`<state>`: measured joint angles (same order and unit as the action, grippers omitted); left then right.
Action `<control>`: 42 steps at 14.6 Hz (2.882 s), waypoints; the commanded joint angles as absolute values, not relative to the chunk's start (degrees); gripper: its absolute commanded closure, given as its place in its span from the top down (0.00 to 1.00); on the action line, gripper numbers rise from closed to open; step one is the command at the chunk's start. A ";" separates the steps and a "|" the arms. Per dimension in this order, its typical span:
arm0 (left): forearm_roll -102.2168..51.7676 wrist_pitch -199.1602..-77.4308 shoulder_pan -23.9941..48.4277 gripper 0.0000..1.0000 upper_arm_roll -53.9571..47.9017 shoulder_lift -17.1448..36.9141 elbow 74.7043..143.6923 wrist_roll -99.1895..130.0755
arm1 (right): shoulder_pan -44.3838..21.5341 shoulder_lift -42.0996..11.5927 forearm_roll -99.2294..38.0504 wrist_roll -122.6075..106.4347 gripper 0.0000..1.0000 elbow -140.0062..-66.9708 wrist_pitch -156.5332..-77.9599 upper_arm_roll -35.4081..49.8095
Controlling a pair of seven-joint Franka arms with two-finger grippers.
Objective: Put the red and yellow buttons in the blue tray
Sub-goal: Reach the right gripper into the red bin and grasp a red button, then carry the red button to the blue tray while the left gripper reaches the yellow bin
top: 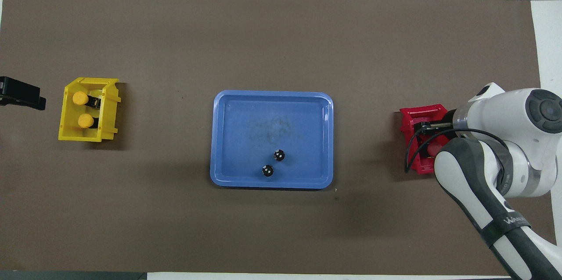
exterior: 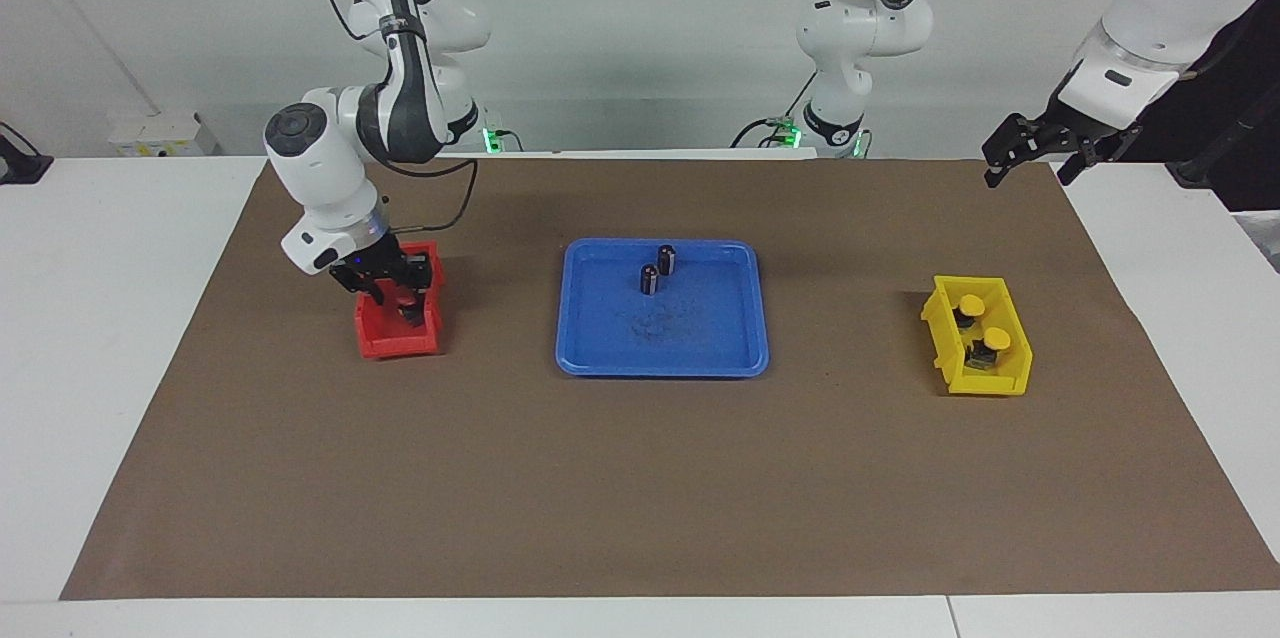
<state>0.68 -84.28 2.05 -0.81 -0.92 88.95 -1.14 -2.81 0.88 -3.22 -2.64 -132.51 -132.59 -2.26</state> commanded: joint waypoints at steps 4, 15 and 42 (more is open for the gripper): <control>0.26 -83.94 2.46 1.00 -0.79 -2.64 90.62 0.09 | -2.20 2.46 -4.48 -5.18 0.38 -134.65 -134.21 -2.02; 0.26 -84.72 1.93 1.00 -0.79 -2.64 90.96 0.26 | -14.81 -10.35 -3.43 13.21 0.23 -91.27 -97.31 -1.76; 0.18 -132.00 -4.92 0.63 -0.70 9.76 116.62 -1.76 | -20.35 -4.27 -0.43 20.11 0.70 -104.53 -108.63 -1.93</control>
